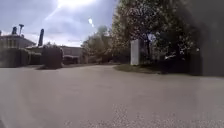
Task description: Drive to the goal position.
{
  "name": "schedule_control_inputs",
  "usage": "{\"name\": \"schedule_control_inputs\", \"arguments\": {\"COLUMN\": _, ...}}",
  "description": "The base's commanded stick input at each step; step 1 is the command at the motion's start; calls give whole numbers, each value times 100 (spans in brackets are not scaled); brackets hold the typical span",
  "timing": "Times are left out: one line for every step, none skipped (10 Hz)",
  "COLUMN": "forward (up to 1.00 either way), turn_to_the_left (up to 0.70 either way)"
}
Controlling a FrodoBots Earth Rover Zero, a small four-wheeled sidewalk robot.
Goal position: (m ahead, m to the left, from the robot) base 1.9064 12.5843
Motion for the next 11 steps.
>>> {"name": "schedule_control_inputs", "arguments": {"forward": 100, "turn_to_the_left": 0}}
{"name": "schedule_control_inputs", "arguments": {"forward": 100, "turn_to_the_left": 0}}
{"name": "schedule_control_inputs", "arguments": {"forward": 100, "turn_to_the_left": 0}}
{"name": "schedule_control_inputs", "arguments": {"forward": 100, "turn_to_the_left": 0}}
{"name": "schedule_control_inputs", "arguments": {"forward": 100, "turn_to_the_left": 0}}
{"name": "schedule_control_inputs", "arguments": {"forward": 100, "turn_to_the_left": 0}}
{"name": "schedule_control_inputs", "arguments": {"forward": 100, "turn_to_the_left": 0}}
{"name": "schedule_control_inputs", "arguments": {"forward": 100, "turn_to_the_left": 0}}
{"name": "schedule_control_inputs", "arguments": {"forward": 100, "turn_to_the_left": 0}}
{"name": "schedule_control_inputs", "arguments": {"forward": 0, "turn_to_the_left": 0}}
{"name": "schedule_control_inputs", "arguments": {"forward": 0, "turn_to_the_left": 0}}
